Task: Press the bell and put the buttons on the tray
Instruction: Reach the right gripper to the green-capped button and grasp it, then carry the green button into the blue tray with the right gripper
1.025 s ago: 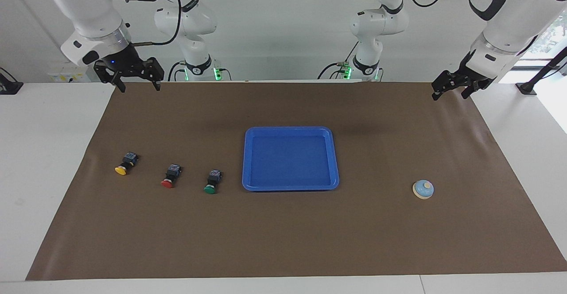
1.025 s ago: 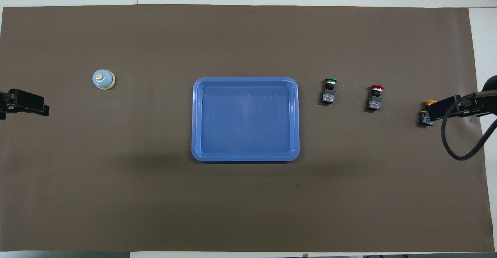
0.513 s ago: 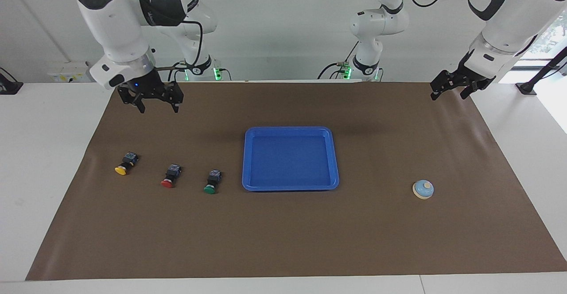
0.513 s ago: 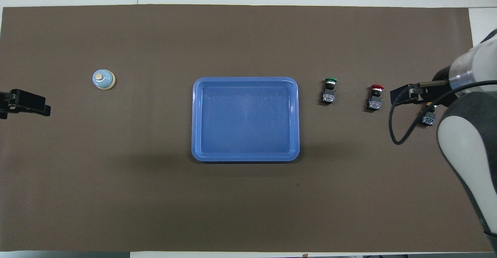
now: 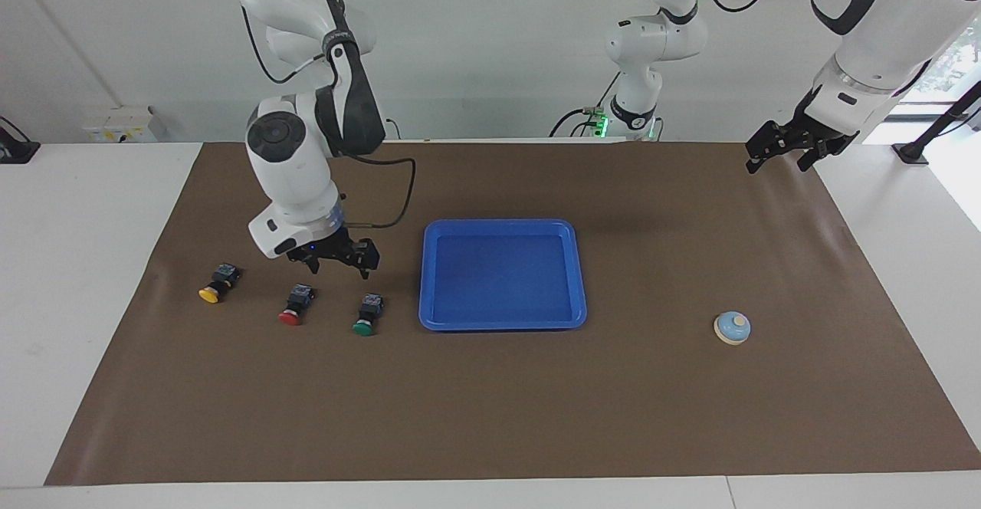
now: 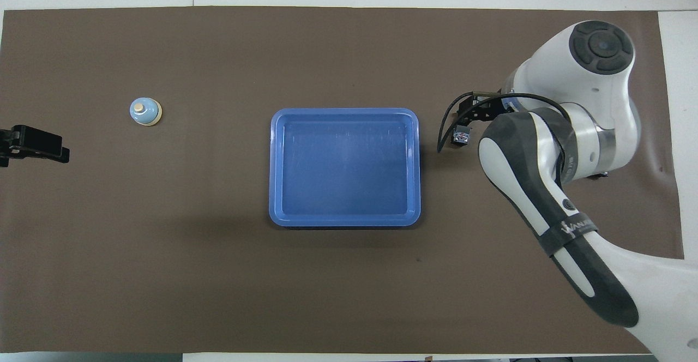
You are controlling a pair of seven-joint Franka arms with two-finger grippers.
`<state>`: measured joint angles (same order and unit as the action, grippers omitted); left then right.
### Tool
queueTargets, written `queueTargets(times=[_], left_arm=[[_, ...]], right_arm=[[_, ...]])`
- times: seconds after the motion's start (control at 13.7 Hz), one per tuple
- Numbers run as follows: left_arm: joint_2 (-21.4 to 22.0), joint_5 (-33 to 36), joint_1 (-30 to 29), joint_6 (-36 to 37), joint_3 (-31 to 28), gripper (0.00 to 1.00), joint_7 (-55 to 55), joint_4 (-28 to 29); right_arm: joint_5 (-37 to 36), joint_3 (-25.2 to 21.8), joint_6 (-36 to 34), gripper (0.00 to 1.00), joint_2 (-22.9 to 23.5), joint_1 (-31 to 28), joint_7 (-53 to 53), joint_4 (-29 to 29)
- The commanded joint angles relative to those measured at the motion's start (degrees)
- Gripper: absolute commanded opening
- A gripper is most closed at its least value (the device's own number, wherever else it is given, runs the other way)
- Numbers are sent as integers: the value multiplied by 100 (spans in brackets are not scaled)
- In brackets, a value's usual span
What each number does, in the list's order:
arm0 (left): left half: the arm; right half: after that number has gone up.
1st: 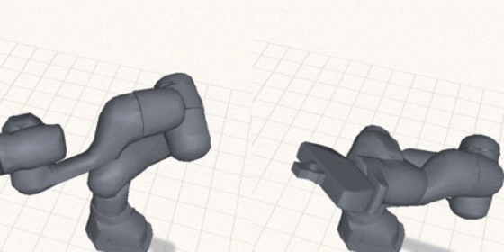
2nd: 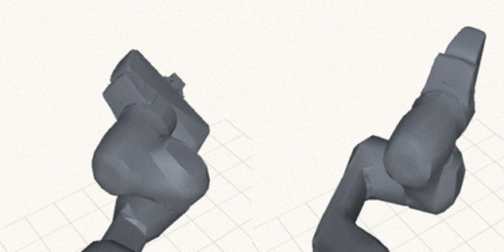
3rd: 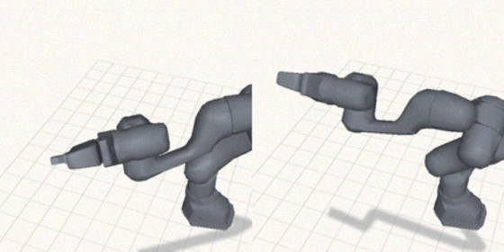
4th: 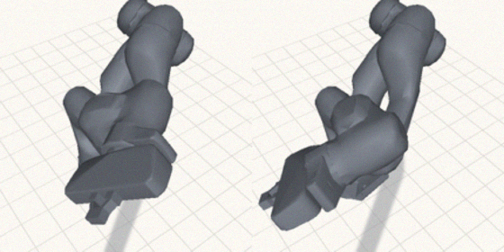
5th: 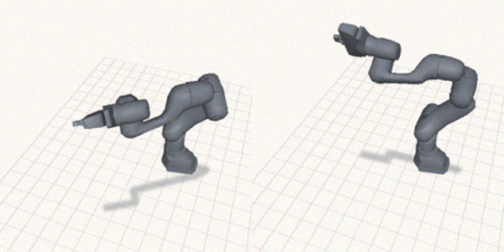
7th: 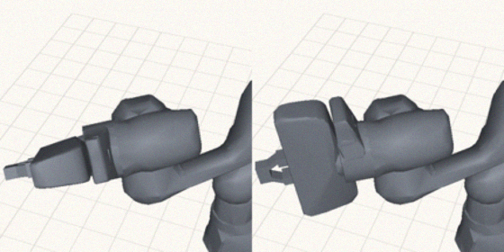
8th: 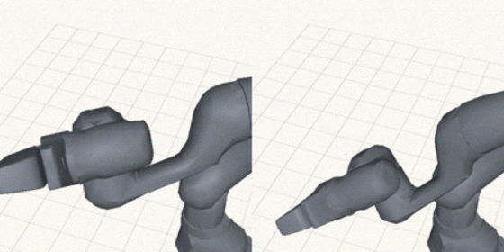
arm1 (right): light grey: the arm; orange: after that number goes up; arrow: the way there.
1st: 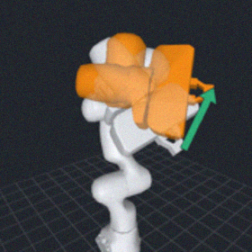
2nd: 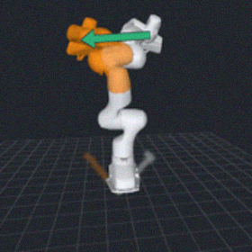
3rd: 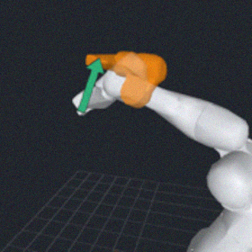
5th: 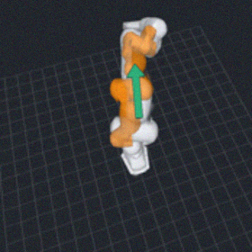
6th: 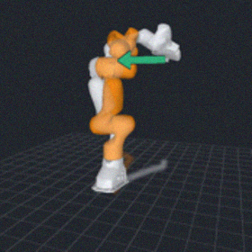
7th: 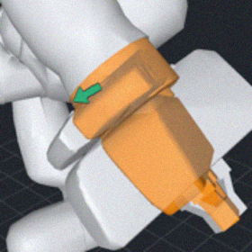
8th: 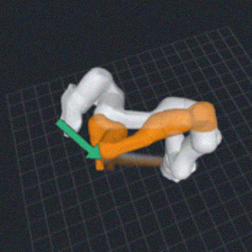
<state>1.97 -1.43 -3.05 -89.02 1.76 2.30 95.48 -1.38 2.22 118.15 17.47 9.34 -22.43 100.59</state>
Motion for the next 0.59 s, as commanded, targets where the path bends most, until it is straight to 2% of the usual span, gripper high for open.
queueTargets(times=[0.0,0.29,0.51], left_arm=[[49,-86,-47,104,17,100,43,-64],[58,-86,-56,104,17,100,43,-64],[58,-86,-56,104,17,100,43,-64]], right_arm=[[-55,6,646,100,563,77,-315,-110],[-55,-2,1148,100,933,86,-385,-84],[-99,6,1176,100,978,103,-429,-49]])
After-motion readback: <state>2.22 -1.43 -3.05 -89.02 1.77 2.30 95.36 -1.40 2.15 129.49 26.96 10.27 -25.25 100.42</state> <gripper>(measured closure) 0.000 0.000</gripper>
